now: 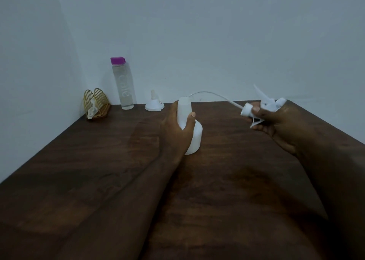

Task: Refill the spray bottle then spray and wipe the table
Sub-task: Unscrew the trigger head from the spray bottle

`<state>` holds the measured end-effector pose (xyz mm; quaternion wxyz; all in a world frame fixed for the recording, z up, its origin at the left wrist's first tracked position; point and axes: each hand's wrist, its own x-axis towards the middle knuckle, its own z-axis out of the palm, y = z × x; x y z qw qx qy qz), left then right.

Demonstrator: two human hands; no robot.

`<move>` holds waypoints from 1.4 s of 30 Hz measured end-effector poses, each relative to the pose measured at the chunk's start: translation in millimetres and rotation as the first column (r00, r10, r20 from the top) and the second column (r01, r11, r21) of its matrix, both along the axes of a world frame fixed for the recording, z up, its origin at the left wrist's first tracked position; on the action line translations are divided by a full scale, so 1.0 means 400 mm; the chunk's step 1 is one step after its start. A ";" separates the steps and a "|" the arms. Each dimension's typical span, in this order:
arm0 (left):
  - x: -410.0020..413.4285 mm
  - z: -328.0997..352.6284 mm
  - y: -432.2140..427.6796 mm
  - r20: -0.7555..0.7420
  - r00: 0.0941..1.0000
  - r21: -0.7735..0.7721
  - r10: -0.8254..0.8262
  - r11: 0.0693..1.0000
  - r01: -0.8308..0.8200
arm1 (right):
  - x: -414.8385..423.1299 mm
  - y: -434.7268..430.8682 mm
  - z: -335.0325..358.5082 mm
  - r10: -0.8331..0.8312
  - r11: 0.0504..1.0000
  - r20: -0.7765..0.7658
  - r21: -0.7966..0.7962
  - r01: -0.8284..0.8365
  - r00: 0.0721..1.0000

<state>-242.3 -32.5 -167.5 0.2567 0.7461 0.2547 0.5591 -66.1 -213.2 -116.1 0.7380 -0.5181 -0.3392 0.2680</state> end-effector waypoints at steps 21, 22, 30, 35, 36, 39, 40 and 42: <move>0.002 -0.005 -0.001 -0.070 0.998 0.041 0.011 0.999 -0.008 | 0.010 -0.005 -0.009 0.092 0.991 -0.132 0.105 -0.078 0.987; 0.003 -0.005 -0.001 -0.070 0.998 0.044 0.009 0.999 -0.006 | 0.010 -0.005 -0.011 0.068 0.995 -0.090 0.076 -0.062 0.994; 0.002 -0.002 -0.002 -0.047 0.999 0.043 0.002 0.999 0.000 | 0.014 -0.006 -0.010 0.025 0.999 -0.003 0.022 -0.025 1.000; 0.001 0.003 -0.010 -0.029 1.000 0.042 0.002 0.999 -0.001 | 0.021 -0.005 -0.016 0.073 0.995 -0.022 0.072 -0.071 0.997; 0.001 0.002 -0.011 -0.028 1.000 0.043 0.000 0.999 0.001 | 0.022 -0.006 -0.013 0.034 0.999 0.005 0.038 -0.034 0.999; 0.002 0.002 -0.011 -0.040 0.999 0.033 0.005 0.999 -0.003 | 0.019 -0.001 -0.023 0.033 0.999 0.032 0.011 -0.034 0.999; 0.002 0.001 -0.011 -0.043 0.999 0.032 0.003 1.000 -0.002 | 0.018 0.000 -0.026 0.056 0.998 0.024 0.028 -0.057 0.998; 0.001 -0.001 -0.011 -0.036 0.999 0.026 -0.001 1.000 0.002 | 0.012 0.000 -0.020 0.050 0.998 0.039 0.022 -0.051 0.998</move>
